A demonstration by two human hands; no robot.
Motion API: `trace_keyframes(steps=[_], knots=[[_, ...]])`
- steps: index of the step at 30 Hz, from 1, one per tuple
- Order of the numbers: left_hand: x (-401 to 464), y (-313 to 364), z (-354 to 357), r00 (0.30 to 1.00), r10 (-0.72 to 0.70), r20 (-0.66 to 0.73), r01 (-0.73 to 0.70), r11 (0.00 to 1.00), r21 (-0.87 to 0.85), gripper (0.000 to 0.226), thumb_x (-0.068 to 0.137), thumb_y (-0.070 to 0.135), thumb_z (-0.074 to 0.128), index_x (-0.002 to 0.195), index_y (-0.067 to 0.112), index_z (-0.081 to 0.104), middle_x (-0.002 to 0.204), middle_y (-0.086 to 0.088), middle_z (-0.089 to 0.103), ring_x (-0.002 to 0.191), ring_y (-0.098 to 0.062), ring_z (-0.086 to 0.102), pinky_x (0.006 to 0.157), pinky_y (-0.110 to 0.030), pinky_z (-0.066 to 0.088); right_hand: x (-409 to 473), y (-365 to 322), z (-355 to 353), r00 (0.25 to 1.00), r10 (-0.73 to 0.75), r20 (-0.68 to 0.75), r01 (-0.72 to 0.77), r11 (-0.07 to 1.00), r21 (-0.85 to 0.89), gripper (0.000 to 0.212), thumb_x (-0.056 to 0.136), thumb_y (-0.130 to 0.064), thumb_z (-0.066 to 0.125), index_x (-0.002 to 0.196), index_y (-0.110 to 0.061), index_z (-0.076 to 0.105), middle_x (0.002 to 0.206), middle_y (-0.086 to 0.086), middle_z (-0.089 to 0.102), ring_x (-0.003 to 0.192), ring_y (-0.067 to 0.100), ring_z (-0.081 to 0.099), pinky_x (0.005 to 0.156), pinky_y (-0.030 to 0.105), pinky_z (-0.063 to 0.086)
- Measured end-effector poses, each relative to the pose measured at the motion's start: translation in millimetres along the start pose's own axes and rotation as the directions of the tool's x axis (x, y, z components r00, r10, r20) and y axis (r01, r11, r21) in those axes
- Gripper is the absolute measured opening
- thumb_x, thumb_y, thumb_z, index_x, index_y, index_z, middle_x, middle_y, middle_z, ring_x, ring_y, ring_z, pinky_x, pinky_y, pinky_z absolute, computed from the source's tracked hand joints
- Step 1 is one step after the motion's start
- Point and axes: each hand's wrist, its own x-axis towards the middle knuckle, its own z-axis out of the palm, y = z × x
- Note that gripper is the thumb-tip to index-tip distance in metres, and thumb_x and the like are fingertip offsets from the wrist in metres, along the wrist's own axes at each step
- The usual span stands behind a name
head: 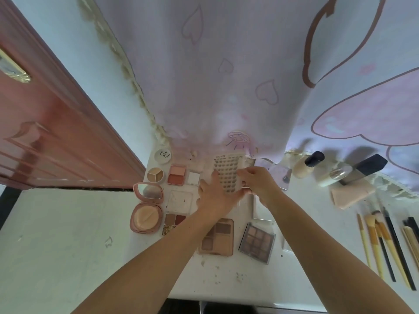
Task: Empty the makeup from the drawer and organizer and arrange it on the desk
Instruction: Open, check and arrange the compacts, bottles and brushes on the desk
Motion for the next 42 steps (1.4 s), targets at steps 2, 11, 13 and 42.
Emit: trace_keyframes(steps=[2, 11, 13, 42], knots=[[1, 2, -2, 0.999, 0.011, 0.045, -0.008, 0.997, -0.070, 0.107, 0.061, 0.070, 0.065, 0.144, 0.030, 0.010, 0.135, -0.014, 0.036, 0.127, -0.034, 0.036, 0.102, -0.047, 0.039, -5, -2, -5, 0.999, -0.037, 0.005, 0.037, 0.999, 0.028, 0.023, 0.089, -0.016, 0.052, 0.088, 0.006, 0.060, 0.094, 0.016, 0.071, 0.086, 0.024, 0.069, 0.074, 0.037, 0.057], [-21, 10, -31, 0.925, 0.257, 0.278, -0.096, 0.869, -0.485, 0.068, 0.086, 0.035, 0.065, 0.142, 0.034, 0.026, 0.104, 0.013, 0.059, 0.085, 0.009, 0.061, 0.072, -0.012, 0.048, -18, 5, -34, 0.829, -0.151, 0.538, -0.156, 0.862, 0.483, 0.080, 0.074, -0.052, 0.072, 0.140, -0.019, 0.040, 0.136, 0.021, 0.050, 0.118, 0.038, 0.055, 0.093, 0.056, 0.047], [-25, 8, -35, 0.916, 0.271, 0.296, -0.092, 0.860, -0.502, 0.075, 0.083, 0.039, 0.067, 0.144, 0.036, 0.024, 0.117, 0.005, 0.057, 0.103, -0.003, 0.058, 0.090, -0.027, 0.046, -21, 3, -33, 0.848, -0.171, 0.501, -0.113, 0.866, 0.488, 0.082, 0.070, -0.052, 0.073, 0.139, -0.020, 0.041, 0.135, 0.020, 0.050, 0.114, 0.036, 0.059, 0.088, 0.049, 0.052], [-24, -2, -54, 0.865, 0.328, 0.381, -0.079, 0.837, -0.541, 0.067, 0.088, 0.040, 0.061, 0.141, 0.044, 0.022, 0.116, 0.009, 0.056, 0.103, -0.002, 0.055, 0.076, -0.022, 0.044, -30, -17, -27, 0.826, -0.249, 0.506, -0.052, 0.859, 0.509, 0.065, 0.081, -0.030, 0.060, 0.141, -0.034, 0.036, 0.111, 0.010, 0.059, 0.102, 0.031, 0.060, 0.086, 0.051, 0.054]])
